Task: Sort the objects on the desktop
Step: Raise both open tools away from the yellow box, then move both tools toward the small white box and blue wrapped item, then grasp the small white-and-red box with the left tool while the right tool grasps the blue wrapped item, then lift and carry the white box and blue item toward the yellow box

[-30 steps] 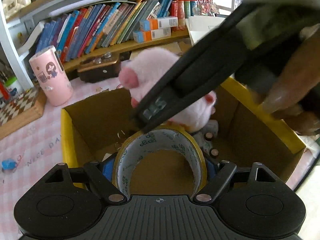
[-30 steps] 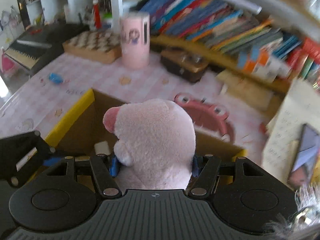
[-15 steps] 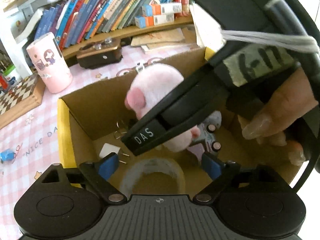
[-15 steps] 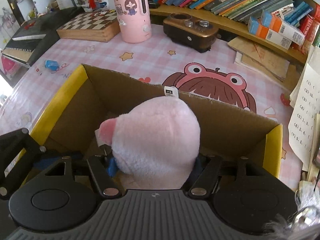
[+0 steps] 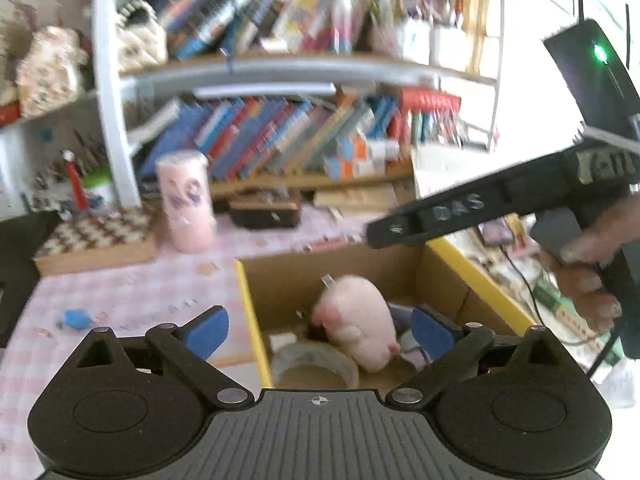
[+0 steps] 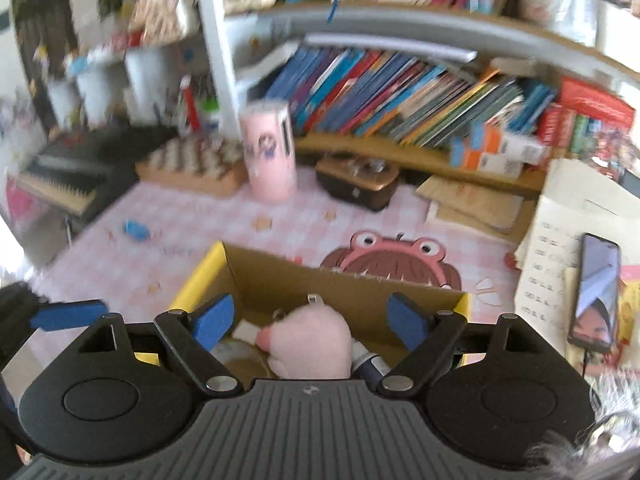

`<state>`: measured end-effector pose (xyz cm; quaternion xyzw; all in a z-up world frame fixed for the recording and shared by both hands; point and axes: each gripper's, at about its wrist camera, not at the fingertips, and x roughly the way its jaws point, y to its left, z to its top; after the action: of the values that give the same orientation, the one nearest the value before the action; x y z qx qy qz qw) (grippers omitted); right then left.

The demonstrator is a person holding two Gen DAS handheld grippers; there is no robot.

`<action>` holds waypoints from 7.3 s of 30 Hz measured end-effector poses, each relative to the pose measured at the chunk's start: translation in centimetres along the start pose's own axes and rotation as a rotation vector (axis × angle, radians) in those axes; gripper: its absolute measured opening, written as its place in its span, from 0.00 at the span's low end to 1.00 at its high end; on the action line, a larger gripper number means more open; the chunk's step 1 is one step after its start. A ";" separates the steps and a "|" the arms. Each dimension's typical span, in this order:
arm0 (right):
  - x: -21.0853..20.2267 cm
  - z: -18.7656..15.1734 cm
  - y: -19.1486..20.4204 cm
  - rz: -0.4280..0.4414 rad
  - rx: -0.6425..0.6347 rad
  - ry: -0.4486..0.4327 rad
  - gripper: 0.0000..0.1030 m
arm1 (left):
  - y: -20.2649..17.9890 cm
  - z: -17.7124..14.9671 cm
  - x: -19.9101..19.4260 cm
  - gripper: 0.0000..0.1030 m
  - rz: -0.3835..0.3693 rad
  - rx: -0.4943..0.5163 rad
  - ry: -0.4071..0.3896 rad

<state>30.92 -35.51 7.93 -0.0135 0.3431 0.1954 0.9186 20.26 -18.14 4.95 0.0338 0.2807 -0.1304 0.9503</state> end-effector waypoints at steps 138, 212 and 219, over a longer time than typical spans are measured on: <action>27.6 1.7 27.2 0.054 0.028 0.095 0.76 | 35.3 -5.0 6.0 0.97 0.456 -0.293 0.190; -3.7 -16.4 35.2 -0.096 0.194 0.082 0.36 | 23.5 -15.1 -19.5 0.13 -0.047 -0.138 0.093; -7.2 -18.8 35.0 -0.181 0.153 0.082 0.36 | 20.5 -15.4 -19.3 0.13 -0.158 -0.083 0.093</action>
<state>1.36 -8.69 1.94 0.0179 0.3916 0.0841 0.9161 2.08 8.17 2.29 -0.0218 0.3317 -0.1914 0.9235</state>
